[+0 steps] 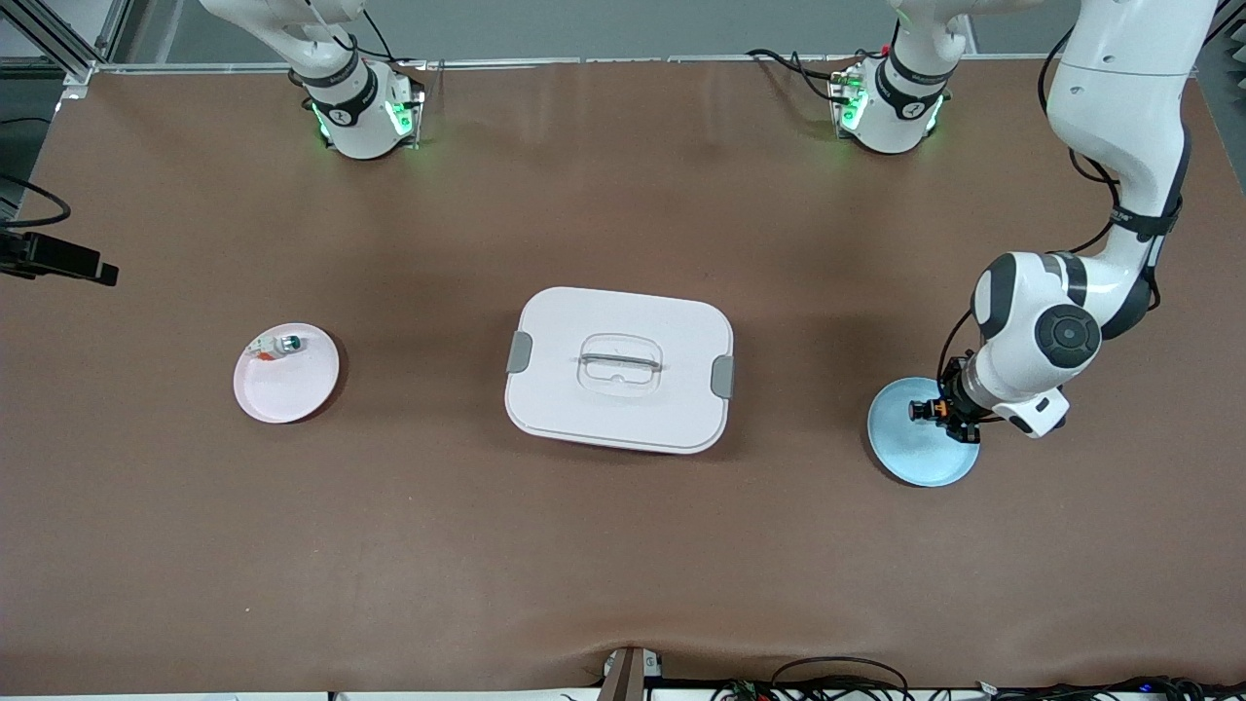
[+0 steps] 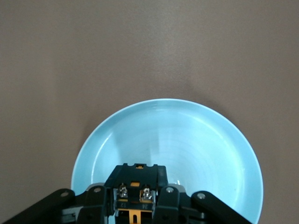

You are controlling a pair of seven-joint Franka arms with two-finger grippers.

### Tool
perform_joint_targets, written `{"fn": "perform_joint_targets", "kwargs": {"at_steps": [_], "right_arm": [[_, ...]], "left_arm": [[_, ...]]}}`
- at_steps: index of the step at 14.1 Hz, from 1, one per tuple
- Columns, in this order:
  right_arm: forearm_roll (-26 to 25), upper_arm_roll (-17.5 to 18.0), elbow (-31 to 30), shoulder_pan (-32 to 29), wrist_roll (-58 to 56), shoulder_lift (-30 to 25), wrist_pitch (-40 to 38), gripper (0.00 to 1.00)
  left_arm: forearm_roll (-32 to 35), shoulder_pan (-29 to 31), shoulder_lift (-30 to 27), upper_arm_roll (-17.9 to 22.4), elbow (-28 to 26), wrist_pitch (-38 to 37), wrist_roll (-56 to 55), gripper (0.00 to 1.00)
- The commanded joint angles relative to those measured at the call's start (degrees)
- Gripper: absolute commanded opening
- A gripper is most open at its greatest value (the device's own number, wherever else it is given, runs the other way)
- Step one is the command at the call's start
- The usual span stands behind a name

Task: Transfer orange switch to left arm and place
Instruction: 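Move the switch over the light-blue plate with the left gripper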

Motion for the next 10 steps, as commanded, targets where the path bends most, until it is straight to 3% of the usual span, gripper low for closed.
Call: {"fn": "perform_joint_targets", "kwargs": {"at_steps": [1,5,10], "right_arm": [[1.05,0.47,2.59,-0.13,-1.18,-1.28,-0.54,1.0],[0.53,0.38,1.11,-0.14,-5.57,-3.73,-0.27,1.0],[0.44,0.38,-7.15,-0.14,-5.67,-8.83,1.65,1.0]], "left_arm": [[1.62,0.8,2.41,-0.31,2.33,1.29,-1.1,0.0],[1.62,1.33,3.3,-0.48,2.24,2.87,-1.01,0.0],[1.62,1.33,3.56,-0.66,1.54,2.96,-0.92,0.0]]}}
